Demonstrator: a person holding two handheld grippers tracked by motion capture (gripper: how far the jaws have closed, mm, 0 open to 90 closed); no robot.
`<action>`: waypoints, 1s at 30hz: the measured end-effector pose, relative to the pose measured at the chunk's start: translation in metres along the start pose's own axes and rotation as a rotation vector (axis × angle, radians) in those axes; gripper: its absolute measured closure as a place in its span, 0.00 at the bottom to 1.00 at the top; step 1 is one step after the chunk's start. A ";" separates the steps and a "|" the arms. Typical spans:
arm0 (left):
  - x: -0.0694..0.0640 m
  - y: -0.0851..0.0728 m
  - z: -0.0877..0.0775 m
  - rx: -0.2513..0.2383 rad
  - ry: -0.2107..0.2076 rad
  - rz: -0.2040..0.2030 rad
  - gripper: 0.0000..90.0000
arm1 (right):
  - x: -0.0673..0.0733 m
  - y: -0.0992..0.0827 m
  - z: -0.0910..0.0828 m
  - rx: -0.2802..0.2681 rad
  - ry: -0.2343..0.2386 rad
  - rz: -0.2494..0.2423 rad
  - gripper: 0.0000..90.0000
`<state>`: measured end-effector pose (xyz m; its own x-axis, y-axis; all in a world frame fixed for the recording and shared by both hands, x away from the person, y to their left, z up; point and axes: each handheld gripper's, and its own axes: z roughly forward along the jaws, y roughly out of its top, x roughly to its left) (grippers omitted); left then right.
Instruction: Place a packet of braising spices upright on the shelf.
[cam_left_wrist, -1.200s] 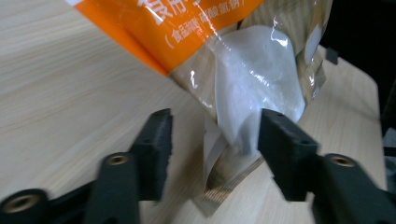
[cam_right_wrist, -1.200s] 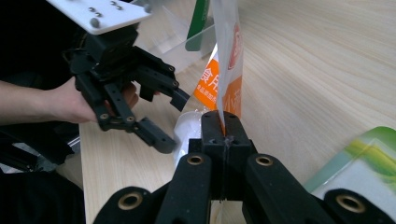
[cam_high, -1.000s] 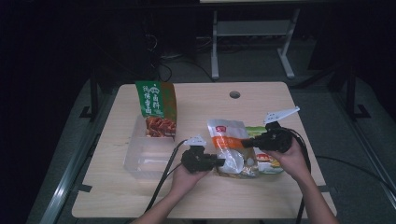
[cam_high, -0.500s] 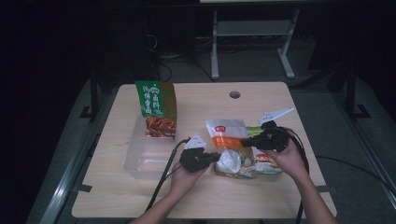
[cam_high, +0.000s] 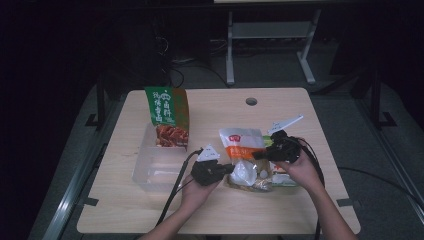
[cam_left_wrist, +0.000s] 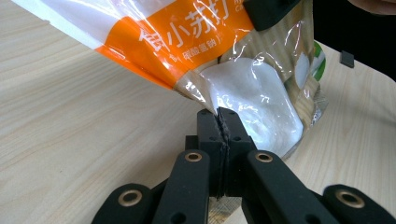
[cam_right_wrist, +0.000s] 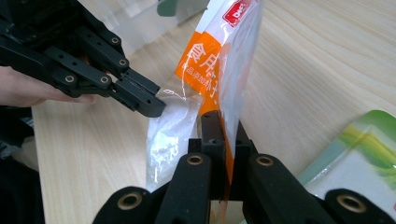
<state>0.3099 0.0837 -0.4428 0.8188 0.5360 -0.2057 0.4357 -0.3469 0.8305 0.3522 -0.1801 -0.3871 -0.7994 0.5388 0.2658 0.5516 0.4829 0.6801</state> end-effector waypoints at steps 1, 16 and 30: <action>-0.001 0.000 -0.001 0.003 0.001 0.005 0.99 | 0.001 0.000 -0.001 -0.002 0.004 0.006 1.00; -0.017 -0.004 -0.024 0.020 0.028 0.078 0.70 | 0.016 0.000 -0.013 -0.064 0.040 -0.052 1.00; -0.027 -0.017 -0.049 0.017 -0.010 0.116 0.60 | 0.025 0.009 -0.018 -0.087 0.015 -0.079 1.00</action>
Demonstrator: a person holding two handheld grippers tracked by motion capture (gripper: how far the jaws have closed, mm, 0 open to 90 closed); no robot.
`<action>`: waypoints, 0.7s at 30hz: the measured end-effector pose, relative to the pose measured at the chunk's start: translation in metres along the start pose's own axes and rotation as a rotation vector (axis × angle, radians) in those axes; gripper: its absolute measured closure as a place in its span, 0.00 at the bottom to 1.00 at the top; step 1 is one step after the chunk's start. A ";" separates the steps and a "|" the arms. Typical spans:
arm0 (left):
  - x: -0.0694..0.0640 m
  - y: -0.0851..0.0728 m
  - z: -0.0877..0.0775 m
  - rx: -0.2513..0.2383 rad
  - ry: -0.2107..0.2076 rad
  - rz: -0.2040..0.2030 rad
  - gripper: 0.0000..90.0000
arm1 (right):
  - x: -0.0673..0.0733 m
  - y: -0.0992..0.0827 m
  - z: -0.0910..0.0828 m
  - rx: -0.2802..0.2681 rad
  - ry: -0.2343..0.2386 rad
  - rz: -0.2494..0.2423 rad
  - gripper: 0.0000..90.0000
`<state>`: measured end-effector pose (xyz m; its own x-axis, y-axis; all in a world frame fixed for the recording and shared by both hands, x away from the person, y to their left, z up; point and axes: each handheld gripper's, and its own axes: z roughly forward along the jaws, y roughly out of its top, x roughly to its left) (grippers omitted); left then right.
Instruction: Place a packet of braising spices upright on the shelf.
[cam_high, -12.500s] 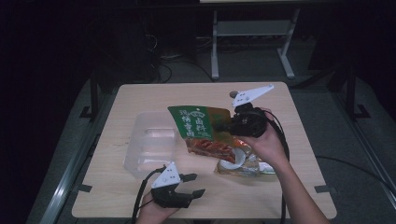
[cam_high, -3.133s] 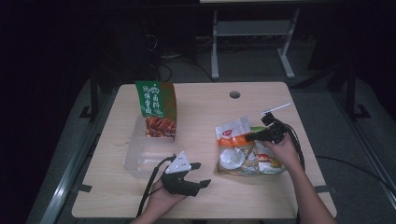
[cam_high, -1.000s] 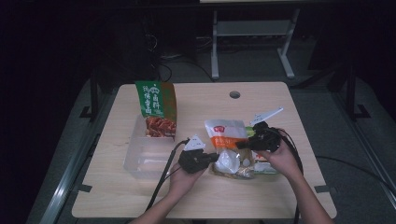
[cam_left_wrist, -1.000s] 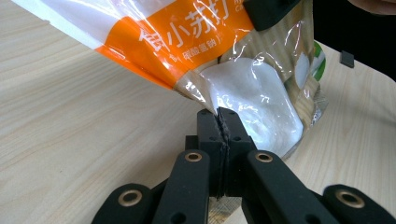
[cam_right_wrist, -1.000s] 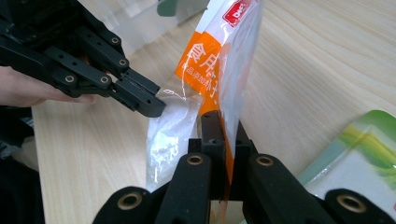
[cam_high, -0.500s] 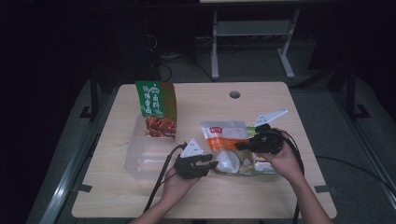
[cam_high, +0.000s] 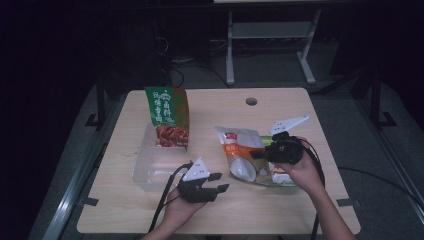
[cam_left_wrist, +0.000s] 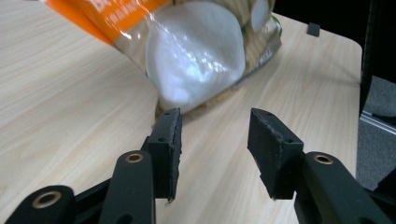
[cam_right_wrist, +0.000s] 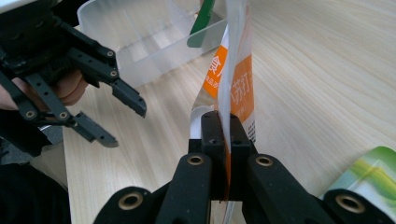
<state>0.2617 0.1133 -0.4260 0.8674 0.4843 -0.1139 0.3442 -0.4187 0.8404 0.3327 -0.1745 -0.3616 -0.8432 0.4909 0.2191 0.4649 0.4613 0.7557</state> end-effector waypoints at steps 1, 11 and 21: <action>-0.001 -0.003 -0.003 0.007 -0.002 0.008 0.60 | 0.000 0.001 0.000 0.000 -0.004 -0.006 1.00; -0.006 -0.012 -0.013 -0.002 -0.019 0.002 0.58 | 0.006 0.016 0.000 -0.003 -0.025 -0.024 1.00; -0.010 -0.017 -0.021 -0.015 -0.027 0.001 0.56 | 0.013 0.032 -0.001 -0.030 -0.002 -0.045 1.00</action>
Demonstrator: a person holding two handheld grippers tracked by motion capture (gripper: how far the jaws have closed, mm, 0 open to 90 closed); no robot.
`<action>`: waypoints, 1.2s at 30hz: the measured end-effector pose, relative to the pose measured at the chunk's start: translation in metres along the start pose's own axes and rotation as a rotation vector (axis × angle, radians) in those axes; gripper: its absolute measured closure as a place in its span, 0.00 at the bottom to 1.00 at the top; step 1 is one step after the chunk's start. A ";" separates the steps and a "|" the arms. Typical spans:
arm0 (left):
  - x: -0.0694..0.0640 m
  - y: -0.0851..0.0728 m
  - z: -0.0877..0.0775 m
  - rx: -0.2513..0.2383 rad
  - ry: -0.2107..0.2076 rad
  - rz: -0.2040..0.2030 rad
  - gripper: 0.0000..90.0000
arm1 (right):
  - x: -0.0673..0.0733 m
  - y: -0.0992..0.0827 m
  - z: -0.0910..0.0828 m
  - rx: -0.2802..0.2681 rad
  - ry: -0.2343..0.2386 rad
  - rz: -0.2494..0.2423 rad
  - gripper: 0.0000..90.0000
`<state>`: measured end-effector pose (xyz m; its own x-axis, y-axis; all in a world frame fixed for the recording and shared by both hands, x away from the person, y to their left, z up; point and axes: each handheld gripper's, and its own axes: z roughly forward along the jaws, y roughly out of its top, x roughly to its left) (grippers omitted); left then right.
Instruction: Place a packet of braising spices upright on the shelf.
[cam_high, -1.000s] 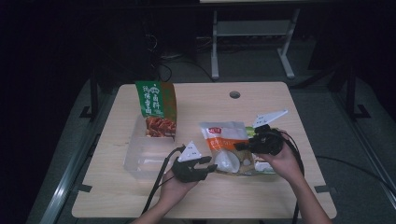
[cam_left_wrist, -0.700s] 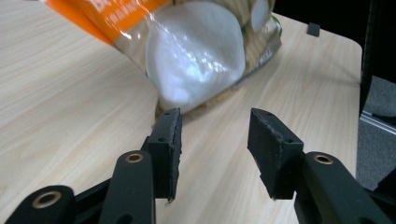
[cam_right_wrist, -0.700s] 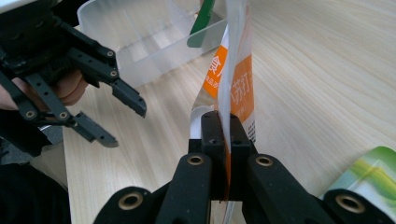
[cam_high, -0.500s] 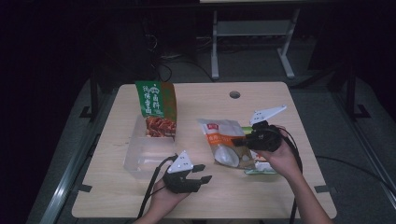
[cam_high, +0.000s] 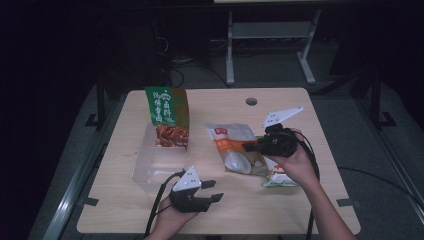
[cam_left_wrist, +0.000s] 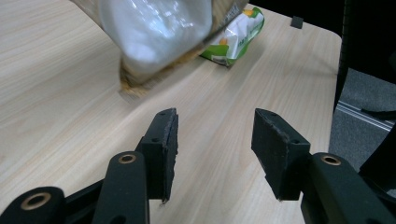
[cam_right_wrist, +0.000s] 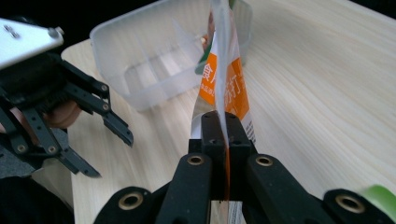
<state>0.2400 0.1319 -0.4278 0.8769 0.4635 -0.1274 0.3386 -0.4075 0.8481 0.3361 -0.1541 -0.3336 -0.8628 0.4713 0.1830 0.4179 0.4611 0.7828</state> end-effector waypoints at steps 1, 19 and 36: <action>0.000 -0.001 -0.001 0.000 -0.002 -0.001 0.56 | 0.001 0.003 0.000 -0.003 0.000 -0.006 1.00; -0.002 -0.009 -0.009 0.018 -0.028 0.001 0.52 | 0.018 0.053 0.010 -0.044 0.043 -0.076 1.00; -0.007 -0.013 -0.007 -0.003 -0.065 0.011 0.48 | 0.027 0.091 0.038 -0.072 0.093 -0.121 1.00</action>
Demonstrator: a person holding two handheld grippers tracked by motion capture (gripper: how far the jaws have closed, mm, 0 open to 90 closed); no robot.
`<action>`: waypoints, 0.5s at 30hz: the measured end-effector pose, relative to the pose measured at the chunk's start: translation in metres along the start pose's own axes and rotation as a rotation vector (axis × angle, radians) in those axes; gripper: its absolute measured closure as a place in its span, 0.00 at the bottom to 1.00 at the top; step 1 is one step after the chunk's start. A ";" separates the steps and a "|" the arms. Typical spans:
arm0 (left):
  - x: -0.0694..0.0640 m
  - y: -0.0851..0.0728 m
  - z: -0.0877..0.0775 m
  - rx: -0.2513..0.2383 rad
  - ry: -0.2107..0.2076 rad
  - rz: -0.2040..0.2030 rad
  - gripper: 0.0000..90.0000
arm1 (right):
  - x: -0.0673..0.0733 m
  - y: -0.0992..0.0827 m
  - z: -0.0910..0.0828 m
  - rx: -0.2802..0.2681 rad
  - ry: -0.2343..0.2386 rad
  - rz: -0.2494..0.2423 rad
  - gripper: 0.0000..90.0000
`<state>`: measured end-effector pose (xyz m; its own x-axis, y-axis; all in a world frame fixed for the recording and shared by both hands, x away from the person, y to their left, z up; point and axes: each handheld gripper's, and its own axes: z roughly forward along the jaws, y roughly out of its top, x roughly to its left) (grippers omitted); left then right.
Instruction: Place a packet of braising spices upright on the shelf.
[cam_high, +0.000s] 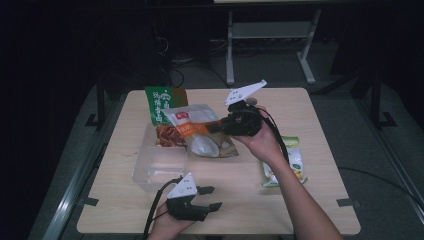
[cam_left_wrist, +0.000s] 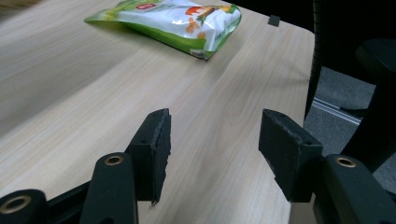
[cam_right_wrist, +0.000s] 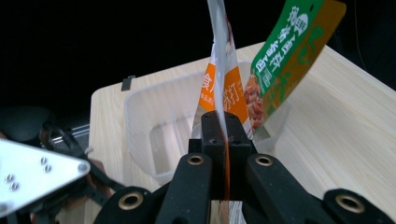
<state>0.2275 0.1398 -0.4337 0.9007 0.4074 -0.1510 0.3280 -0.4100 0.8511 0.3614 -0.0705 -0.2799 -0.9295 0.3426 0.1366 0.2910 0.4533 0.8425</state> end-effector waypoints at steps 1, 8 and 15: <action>0.000 0.000 0.000 0.000 0.000 0.000 0.48 | 0.000 0.000 0.000 0.000 0.000 0.000 1.00; 0.000 -0.001 -0.003 -0.010 -0.001 -0.003 0.48 | -0.001 0.014 0.016 -0.019 0.026 -0.006 1.00; -0.001 -0.003 -0.006 -0.024 0.007 -0.020 0.47 | 0.001 0.030 0.036 -0.022 0.044 -0.027 1.00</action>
<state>0.2239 0.1449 -0.4329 0.8919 0.4213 -0.1646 0.3391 -0.3818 0.8598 0.3775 -0.0273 -0.2735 -0.9462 0.2936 0.1365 0.2611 0.4430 0.8576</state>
